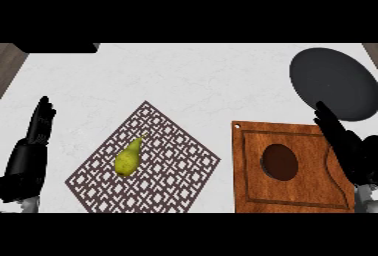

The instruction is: Pick the cupcake from the cutting board and place it in the pan

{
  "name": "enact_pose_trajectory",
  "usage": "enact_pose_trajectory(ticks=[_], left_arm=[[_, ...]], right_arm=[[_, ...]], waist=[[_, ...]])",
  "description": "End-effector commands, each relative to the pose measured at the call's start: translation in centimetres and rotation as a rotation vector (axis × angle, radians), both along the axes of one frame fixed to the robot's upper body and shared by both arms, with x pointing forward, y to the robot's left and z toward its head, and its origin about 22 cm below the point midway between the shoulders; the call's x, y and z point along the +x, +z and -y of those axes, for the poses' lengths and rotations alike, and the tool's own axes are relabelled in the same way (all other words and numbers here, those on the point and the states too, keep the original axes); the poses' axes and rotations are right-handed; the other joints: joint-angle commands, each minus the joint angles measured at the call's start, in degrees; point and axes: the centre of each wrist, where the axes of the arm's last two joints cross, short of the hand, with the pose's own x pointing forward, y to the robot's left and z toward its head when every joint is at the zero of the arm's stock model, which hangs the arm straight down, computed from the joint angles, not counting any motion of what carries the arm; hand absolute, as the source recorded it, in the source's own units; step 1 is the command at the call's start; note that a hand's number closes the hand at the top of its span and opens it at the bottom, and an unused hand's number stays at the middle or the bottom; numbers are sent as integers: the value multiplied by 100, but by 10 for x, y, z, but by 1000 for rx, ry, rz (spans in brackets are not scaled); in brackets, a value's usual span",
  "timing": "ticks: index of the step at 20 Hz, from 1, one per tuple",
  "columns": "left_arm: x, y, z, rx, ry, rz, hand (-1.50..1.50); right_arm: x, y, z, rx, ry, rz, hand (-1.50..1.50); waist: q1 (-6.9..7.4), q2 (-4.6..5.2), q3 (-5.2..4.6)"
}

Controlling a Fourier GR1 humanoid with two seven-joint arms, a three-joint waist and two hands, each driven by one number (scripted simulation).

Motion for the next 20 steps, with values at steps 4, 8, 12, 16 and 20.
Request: enact_pose_trajectory(ticks=[4,8,12,16,20], left_arm=[[26,20,0,-113,-33,-29,0],[50,22,13,-229,-68,-93,0],[42,13,14,-231,-55,-124,0],[47,15,12,-229,-71,-141,0],[40,1,-1,-222,-88,-132,0]], right_arm=[[11,1,-6,177,324,66,150],[6,-11,3,-27,249,260,150],[-32,-4,41,-175,83,454,-150],[-66,31,66,-316,113,483,-150],[-75,95,85,-422,250,370,-150]], waist=[[-102,-101,-73],[-271,-90,-74],[-405,-156,-76],[-302,-154,-86],[-254,-153,-99]])
